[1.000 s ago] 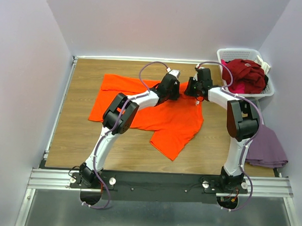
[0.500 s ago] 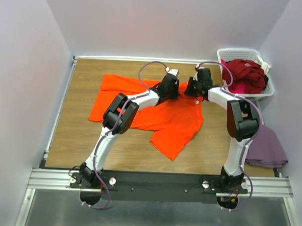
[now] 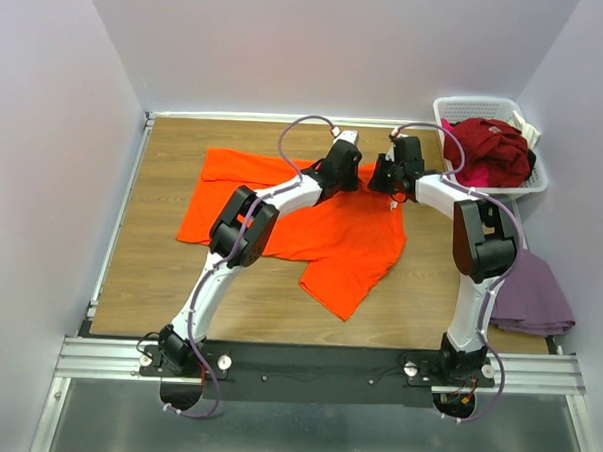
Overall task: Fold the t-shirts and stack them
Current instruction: Fold the flattened tshirt in 1/3 of the way
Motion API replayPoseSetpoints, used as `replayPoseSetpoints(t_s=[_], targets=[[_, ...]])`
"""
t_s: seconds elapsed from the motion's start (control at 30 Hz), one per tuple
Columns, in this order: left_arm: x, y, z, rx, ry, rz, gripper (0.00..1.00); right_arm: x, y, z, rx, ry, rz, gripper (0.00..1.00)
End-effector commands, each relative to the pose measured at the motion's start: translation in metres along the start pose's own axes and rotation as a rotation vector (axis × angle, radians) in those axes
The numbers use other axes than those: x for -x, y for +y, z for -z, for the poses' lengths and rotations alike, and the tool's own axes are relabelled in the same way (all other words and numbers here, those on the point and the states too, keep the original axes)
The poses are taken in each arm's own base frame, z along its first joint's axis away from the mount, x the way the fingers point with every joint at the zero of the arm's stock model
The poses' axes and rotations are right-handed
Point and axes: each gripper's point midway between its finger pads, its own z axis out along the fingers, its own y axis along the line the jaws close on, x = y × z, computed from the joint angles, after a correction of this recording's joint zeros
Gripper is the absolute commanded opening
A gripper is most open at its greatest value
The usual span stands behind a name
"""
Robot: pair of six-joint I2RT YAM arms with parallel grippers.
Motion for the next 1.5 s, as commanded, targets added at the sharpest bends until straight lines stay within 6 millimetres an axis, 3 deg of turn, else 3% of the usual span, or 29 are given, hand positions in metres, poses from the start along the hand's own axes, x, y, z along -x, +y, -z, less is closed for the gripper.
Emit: replayPoseSetpoints(t_s=[0.0, 0.17, 0.3, 0.67, 0.97, 1.1, 1.27, 1.47], targets=[[-0.002, -0.003, -0.01, 0.008, 0.01, 0.001, 0.33, 0.001, 0.0, -0.004, -0.013, 0.002, -0.002, 0.34], [-0.012, 0.0, -0.013, 0.019, 0.036, -0.004, 0.24, -0.001, 0.0, -0.004, -0.014, 0.006, -0.002, 0.33], [-0.014, 0.003, -0.012, 0.031, 0.04, -0.009, 0.23, -0.001, 0.0, -0.004, -0.015, 0.006, -0.005, 0.33], [-0.011, 0.016, 0.001, 0.106, 0.03, -0.025, 0.41, -0.003, 0.002, -0.005, 0.0, 0.015, -0.006, 0.33], [-0.01, 0.03, 0.001, 0.195, 0.027, -0.003, 0.42, -0.001, 0.002, -0.004, -0.006, 0.009, -0.002, 0.33], [-0.013, 0.036, -0.001, 0.227, 0.04, -0.002, 0.35, -0.001, 0.002, -0.005, -0.007, 0.01, -0.004, 0.33], [-0.018, 0.043, -0.004, 0.265, 0.06, -0.009, 0.17, -0.001, 0.001, -0.007, -0.008, 0.01, -0.004, 0.33], [-0.025, 0.045, -0.005, 0.272, 0.078, -0.015, 0.14, -0.001, 0.001, -0.006, -0.009, 0.009, -0.005, 0.33]])
